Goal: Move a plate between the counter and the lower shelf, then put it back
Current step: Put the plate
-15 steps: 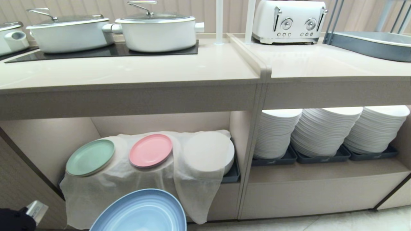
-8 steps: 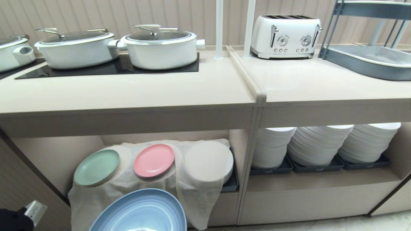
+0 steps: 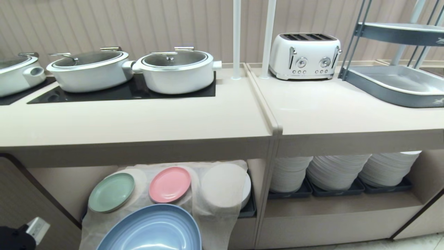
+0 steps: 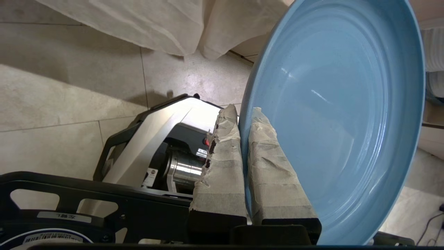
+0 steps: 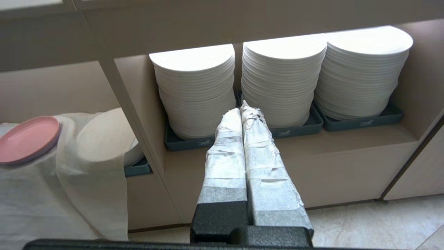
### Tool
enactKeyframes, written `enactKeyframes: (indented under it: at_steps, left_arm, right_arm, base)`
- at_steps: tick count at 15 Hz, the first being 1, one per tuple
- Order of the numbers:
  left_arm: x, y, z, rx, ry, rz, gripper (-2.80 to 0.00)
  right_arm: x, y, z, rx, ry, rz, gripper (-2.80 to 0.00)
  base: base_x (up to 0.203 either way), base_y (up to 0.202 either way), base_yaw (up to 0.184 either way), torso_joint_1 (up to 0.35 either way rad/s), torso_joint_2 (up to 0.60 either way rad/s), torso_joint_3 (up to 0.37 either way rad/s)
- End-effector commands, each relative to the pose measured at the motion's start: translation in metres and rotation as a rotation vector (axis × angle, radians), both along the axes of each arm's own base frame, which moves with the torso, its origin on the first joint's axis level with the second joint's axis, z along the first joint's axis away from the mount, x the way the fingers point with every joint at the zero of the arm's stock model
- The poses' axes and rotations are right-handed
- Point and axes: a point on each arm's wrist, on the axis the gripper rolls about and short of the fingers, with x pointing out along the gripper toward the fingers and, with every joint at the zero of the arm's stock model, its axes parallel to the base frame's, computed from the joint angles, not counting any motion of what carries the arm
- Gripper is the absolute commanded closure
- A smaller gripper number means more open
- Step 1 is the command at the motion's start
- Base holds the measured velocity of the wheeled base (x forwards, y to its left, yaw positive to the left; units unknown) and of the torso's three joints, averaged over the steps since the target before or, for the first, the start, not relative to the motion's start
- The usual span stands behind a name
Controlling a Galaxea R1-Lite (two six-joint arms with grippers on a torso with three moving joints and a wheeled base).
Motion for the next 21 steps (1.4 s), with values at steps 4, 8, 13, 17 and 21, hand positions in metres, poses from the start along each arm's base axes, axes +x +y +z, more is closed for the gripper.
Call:
enactKeyframes:
  at_steps: [4, 8, 13, 17, 21]
  left_arm:
    - [0.0, 0.0, -0.0001, -0.002, 0.002, 0.005, 0.0]
    - [0.0, 0.0, -0.0001, -0.003, 0.003, 0.004, 0.0]
    - [0.0, 0.0, -0.0001, -0.003, 0.002, 0.005, 0.0]
    - [0.0001, 0.0001, -0.0001, -0.003, 0.002, 0.008, 0.0]
    - [-0.0004, 0.0004, 0.0003, -0.006, -0.002, 0.008, 0.0]
  right_arm:
    - [0.0, 0.0, 0.0, 0.0, 0.0, 0.0, 0.0]
    - [0.0, 0.0, 0.0, 0.0, 0.0, 0.0, 0.0]
    - [0.0, 0.0, 0.0, 0.0, 0.0, 0.0, 0.0]
    - [0.0, 0.0, 0.0, 0.0, 0.0, 0.0, 0.0]
    - [0.0, 0.0, 0.0, 0.0, 0.0, 0.0, 0.0]
  base:
    - [0.0, 0.0, 0.0, 0.266, -0.57, -0.304]
    - [0.0, 0.0, 0.0, 0.284, -0.59, -0.315]
    - [0.0, 0.0, 0.0, 0.193, -0.4, -0.207]
    - [0.0, 0.0, 0.0, 0.164, -0.33, -0.178]
    - [0.0, 0.0, 0.0, 0.164, -0.33, -0.17]
